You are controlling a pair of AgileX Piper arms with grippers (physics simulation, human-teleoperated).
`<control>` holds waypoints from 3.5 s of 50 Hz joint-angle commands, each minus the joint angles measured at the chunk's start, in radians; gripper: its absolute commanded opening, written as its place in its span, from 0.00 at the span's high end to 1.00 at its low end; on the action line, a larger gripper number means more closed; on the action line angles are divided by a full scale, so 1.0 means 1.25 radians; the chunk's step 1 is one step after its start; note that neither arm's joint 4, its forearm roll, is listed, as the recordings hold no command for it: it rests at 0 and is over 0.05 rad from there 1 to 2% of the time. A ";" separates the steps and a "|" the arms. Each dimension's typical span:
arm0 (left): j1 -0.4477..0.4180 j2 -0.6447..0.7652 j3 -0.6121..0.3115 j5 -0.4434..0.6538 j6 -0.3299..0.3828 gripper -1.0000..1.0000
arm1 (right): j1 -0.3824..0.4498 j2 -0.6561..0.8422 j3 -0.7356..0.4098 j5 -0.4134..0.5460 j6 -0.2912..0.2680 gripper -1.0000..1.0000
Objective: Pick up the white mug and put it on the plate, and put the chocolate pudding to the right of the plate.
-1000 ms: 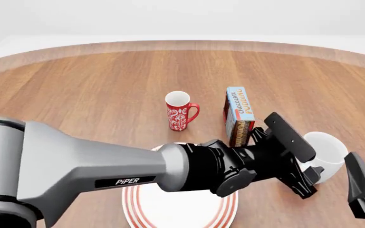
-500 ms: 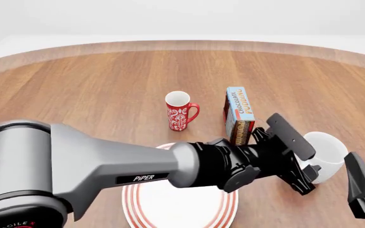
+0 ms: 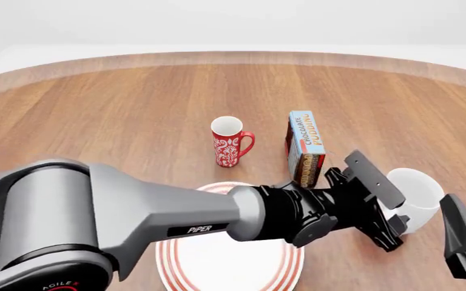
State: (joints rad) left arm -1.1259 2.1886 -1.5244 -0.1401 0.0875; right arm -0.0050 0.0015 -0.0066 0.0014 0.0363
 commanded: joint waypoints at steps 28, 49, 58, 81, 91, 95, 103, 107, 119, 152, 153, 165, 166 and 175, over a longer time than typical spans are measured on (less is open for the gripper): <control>-0.007 0.068 -0.056 0.024 -0.007 0.00 | -0.002 0.001 0.001 -0.002 0.001 0.00; -0.001 0.100 -0.089 0.040 -0.006 0.00 | -0.002 0.003 0.001 -0.004 0.002 0.00; -0.002 0.113 -0.096 0.041 -0.011 0.00 | -0.001 0.003 0.001 -0.004 0.002 0.00; -0.011 0.134 -0.103 0.043 -0.021 0.00 | -0.001 0.003 0.001 -0.004 0.002 0.00; -0.009 0.130 -0.096 0.037 -0.023 1.00 | -0.001 0.003 0.001 -0.004 0.002 0.00; -0.008 0.127 -0.094 0.037 -0.021 1.00 | -0.002 0.003 0.001 -0.004 0.001 0.00; -0.005 0.115 -0.085 0.034 -0.019 1.00 | -0.002 0.003 0.001 -0.004 0.002 0.00; 0.003 0.109 -0.083 0.031 -0.014 1.00 | -0.002 0.003 0.001 -0.004 0.002 0.00; 0.019 0.074 -0.057 0.014 -0.012 1.00 | -0.002 0.003 0.001 -0.004 0.001 0.00; 0.047 -0.033 0.025 -0.020 0.003 1.00 | -0.003 0.006 0.002 -0.009 0.000 0.00; 0.047 -0.036 0.027 -0.021 0.003 1.00 | -0.003 0.005 0.002 -0.009 -0.001 0.00; 0.046 -0.081 0.081 -0.046 -0.005 1.00 | -0.004 -0.001 -0.001 0.000 0.000 0.00; 0.046 -0.085 0.085 -0.048 -0.005 1.00 | -0.004 -0.001 -0.001 0.000 0.000 0.00; 0.045 -0.123 0.121 -0.063 -0.006 1.00 | -0.004 -0.001 -0.001 0.000 -0.001 0.00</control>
State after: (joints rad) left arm -1.0686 2.0848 -1.4168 -0.1973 0.0768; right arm -0.0098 0.0012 -0.0074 -0.0001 0.0357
